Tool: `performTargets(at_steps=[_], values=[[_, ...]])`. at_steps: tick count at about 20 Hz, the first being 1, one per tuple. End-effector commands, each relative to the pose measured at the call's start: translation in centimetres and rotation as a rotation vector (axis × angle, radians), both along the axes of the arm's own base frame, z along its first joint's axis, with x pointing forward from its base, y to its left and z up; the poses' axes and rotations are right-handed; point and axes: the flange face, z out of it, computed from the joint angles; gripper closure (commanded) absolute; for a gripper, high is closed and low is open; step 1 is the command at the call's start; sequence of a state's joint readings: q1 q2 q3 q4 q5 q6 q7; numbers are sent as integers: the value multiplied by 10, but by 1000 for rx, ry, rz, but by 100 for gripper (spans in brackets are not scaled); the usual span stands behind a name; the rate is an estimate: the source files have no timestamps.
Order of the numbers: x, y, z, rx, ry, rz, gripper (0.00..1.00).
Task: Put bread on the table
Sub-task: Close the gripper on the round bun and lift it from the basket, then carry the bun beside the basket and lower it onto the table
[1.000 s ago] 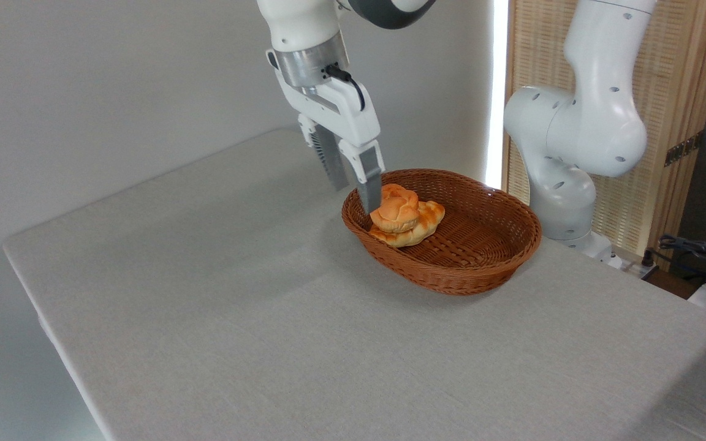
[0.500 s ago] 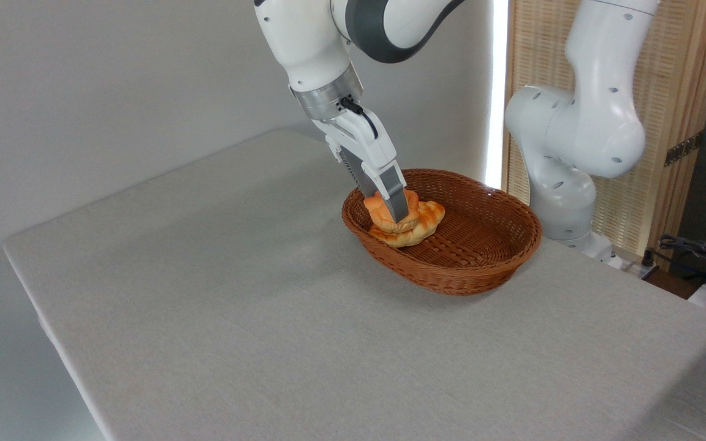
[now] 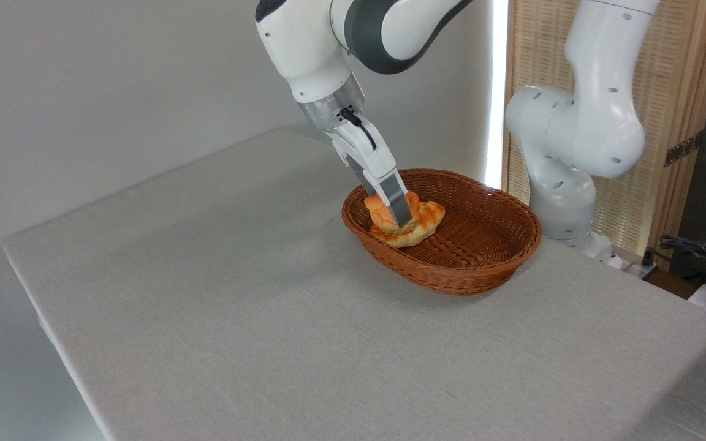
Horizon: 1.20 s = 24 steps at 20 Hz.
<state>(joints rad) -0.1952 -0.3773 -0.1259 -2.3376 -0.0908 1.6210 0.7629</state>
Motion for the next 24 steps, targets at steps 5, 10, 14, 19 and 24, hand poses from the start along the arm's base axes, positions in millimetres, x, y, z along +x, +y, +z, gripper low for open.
performTargets(at_steps=[5,10,14,19,24], values=[[0,-1,-3,-20,24,-11,48],[6,4,17,-50,-12,-35,45],[23,1,54,-94,-95,-32,45],[65,-11,69,-176,-245,-7,45],[105,-23,63,-230,-309,24,40]])
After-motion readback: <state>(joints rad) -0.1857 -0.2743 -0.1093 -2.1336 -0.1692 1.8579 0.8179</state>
